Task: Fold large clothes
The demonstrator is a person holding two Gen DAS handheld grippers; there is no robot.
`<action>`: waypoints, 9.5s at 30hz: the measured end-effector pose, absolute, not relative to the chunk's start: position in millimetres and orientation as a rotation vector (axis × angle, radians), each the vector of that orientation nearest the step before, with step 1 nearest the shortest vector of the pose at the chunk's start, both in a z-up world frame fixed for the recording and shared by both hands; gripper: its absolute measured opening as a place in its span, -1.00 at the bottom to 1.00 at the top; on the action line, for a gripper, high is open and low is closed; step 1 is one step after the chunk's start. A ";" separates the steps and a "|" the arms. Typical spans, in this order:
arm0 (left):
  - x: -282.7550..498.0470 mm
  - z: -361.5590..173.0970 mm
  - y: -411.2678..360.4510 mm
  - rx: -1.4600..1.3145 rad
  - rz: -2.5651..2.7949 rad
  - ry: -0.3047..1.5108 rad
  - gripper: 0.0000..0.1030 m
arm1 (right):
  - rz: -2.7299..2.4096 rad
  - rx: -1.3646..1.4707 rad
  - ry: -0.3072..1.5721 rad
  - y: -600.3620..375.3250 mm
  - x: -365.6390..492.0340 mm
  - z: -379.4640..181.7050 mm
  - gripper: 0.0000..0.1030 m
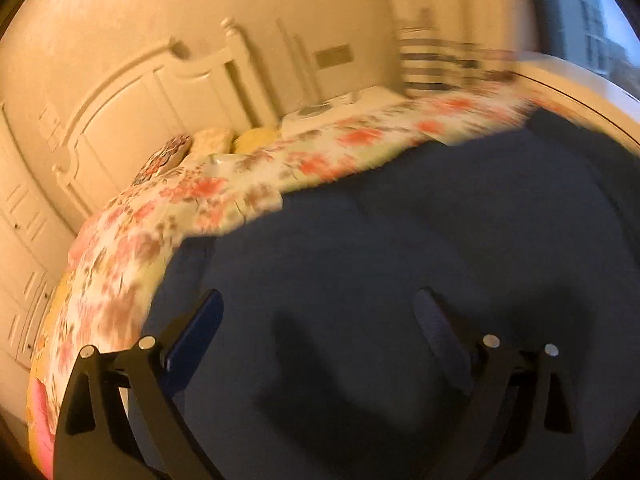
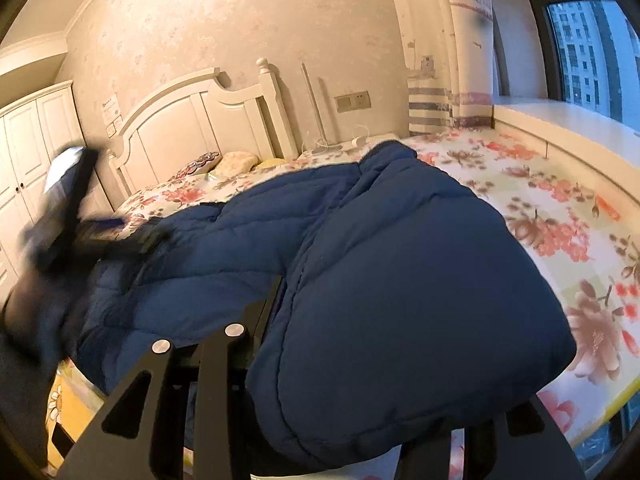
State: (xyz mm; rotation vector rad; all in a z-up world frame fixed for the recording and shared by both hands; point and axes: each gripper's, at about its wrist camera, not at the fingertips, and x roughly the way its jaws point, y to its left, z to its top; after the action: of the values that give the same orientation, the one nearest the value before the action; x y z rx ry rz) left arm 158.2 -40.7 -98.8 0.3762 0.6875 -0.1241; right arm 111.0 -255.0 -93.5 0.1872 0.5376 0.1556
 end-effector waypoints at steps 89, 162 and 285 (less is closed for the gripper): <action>91.7 -122.5 170.4 0.057 0.255 0.653 0.96 | 0.701 -0.502 0.716 94.1 312.9 -30.5 0.25; 215.6 -65.3 93.4 -0.344 -0.484 0.805 -0.02 | 0.735 0.209 0.716 -161.8 258.3 -74.6 0.39; 85.6 5.0 -51.7 0.079 0.016 0.356 0.96 | 0.127 -0.076 0.398 -211.0 123.6 -24.0 0.91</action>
State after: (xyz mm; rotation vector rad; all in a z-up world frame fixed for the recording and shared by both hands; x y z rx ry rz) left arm 85.6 -51.7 5.0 0.0789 0.3564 0.0157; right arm 123.6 -211.0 -24.0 -0.0761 0.3975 0.1267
